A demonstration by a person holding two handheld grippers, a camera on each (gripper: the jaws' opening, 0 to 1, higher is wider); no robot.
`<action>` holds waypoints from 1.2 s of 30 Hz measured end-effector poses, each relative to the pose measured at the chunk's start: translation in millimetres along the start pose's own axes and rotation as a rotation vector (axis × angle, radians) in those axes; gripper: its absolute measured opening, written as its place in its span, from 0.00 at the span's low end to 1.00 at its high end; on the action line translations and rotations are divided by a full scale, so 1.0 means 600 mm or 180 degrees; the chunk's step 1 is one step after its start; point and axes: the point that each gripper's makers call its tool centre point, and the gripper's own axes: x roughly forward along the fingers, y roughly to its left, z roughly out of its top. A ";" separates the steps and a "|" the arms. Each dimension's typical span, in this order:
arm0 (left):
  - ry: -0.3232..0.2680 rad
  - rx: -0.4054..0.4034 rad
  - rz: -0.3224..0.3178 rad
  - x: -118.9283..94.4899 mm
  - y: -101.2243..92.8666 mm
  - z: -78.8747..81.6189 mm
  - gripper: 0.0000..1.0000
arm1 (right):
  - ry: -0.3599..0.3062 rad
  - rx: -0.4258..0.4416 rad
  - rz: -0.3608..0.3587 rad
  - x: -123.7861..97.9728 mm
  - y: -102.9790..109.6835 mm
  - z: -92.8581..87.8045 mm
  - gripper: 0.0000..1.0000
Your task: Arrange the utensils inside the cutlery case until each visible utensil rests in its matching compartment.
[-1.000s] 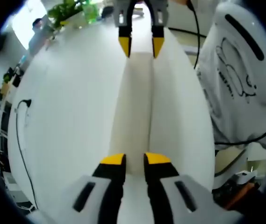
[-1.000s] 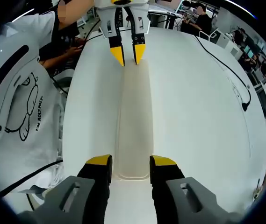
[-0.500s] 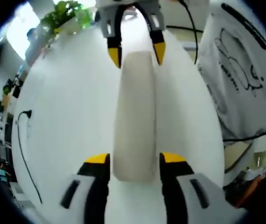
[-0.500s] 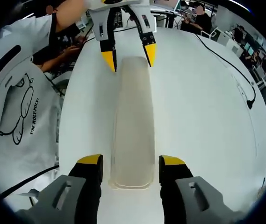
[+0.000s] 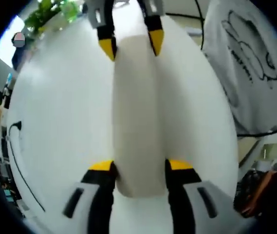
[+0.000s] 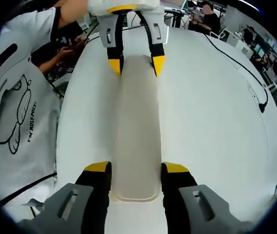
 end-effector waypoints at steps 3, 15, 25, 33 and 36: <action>0.0059 -0.0021 -0.0035 0.000 0.002 -0.003 0.43 | -0.0006 -0.0036 -0.0001 0.003 -0.001 -0.001 0.44; 0.0049 -0.0151 -0.0072 -0.001 -0.009 0.000 0.43 | 0.0002 -0.0040 0.0092 -0.001 -0.001 0.000 0.43; -0.0055 -0.0261 0.0152 -0.020 0.027 0.020 0.43 | 0.0053 -0.0232 -0.0042 -0.033 -0.042 0.001 0.43; -0.0274 -0.0396 0.0276 -0.026 0.054 0.043 0.42 | 0.0112 -0.0400 -0.0168 -0.044 -0.073 -0.010 0.43; -0.0258 -0.0411 0.0335 -0.027 0.066 0.046 0.42 | 0.0093 -0.0456 -0.0202 -0.050 -0.084 -0.005 0.43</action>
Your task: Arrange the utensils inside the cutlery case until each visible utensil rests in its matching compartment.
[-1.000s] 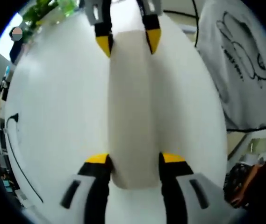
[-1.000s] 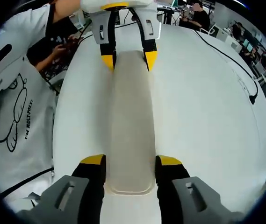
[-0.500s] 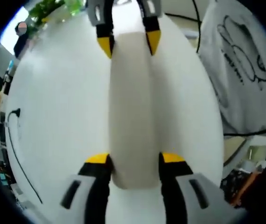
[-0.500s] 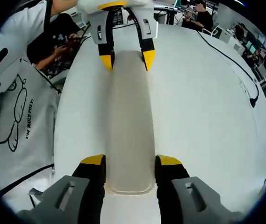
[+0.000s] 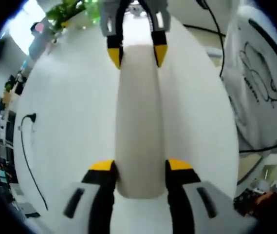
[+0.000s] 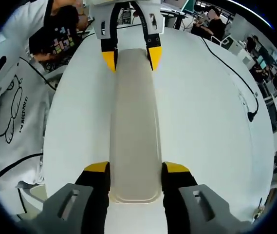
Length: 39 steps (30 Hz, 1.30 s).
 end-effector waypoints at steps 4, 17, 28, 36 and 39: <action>0.0010 -0.0029 0.0039 0.001 0.008 0.000 0.42 | 0.0036 -0.0073 -0.0025 -0.002 -0.017 0.003 0.42; -0.0192 -0.0037 0.0187 -0.025 0.086 -0.008 0.42 | 0.0012 -0.0169 -0.0173 0.000 -0.102 0.009 0.42; -0.0338 -0.0030 0.0194 -0.024 0.151 -0.005 0.42 | 0.0061 -0.0272 -0.0223 0.003 -0.167 0.008 0.42; -0.0456 -0.0102 0.0195 -0.006 0.191 -0.001 0.42 | -0.0019 -0.0314 -0.0213 0.019 -0.215 -0.005 0.42; -0.0440 -0.0121 0.0206 0.006 0.214 -0.004 0.42 | 0.0028 -0.0312 -0.0231 0.032 -0.240 -0.009 0.42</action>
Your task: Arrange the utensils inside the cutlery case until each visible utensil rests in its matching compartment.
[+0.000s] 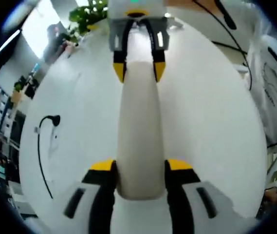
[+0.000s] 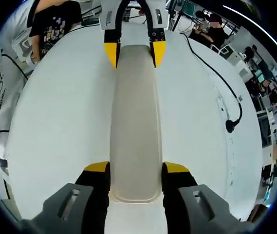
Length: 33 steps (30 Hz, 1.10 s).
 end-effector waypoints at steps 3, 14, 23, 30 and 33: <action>0.0130 -0.0051 -0.0089 0.015 0.004 -0.015 0.41 | -0.0058 -0.0036 0.0110 0.004 -0.007 0.004 0.42; -0.0001 -0.0116 -0.0073 0.042 0.045 -0.021 0.41 | 0.0087 0.0018 0.0185 0.026 -0.042 -0.011 0.43; -0.0122 -0.0187 -0.0116 0.047 0.060 -0.017 0.42 | 0.0217 0.0258 0.0310 0.030 -0.042 -0.018 0.44; -0.0115 -0.0199 -0.0081 0.055 0.060 -0.021 0.44 | 0.0304 0.0331 0.0335 0.030 -0.041 -0.019 0.44; -0.0130 -0.0268 -0.0079 0.054 0.063 -0.023 0.44 | 0.0326 0.0401 0.0263 0.029 -0.044 -0.022 0.47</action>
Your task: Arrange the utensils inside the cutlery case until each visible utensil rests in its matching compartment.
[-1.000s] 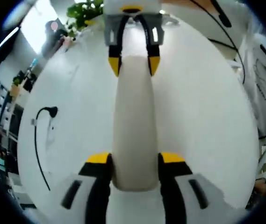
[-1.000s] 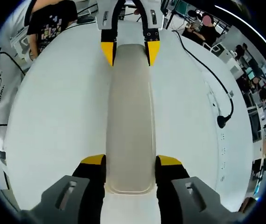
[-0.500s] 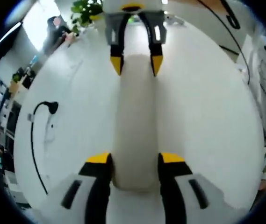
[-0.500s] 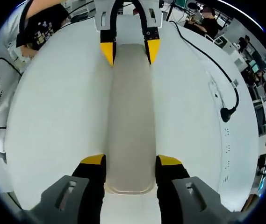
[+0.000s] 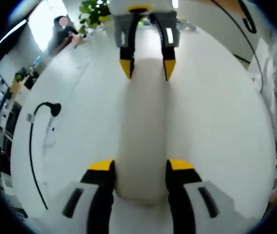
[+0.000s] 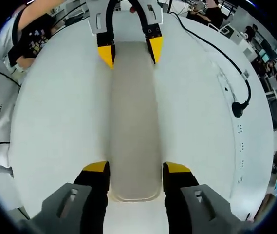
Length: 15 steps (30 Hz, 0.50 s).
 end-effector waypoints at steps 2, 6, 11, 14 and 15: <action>0.0025 -0.0096 0.0011 -0.003 0.002 -0.005 0.45 | 0.0221 0.0114 -0.0041 -0.008 0.003 -0.013 0.51; 0.0008 -0.0182 0.0057 -0.014 0.001 -0.012 0.45 | 0.0095 0.0082 -0.0160 -0.028 -0.006 0.005 0.56; -0.0159 -0.0270 0.0205 -0.059 0.000 -0.011 0.45 | 0.0022 0.0066 -0.0310 -0.065 -0.007 0.001 0.55; -0.0411 -0.0490 0.0173 -0.090 -0.013 -0.004 0.40 | -0.0218 0.0159 -0.0385 -0.087 -0.005 0.012 0.52; -0.0602 -0.0709 0.0205 -0.103 -0.012 0.001 0.40 | -0.0260 0.0161 -0.0401 -0.095 -0.003 0.014 0.45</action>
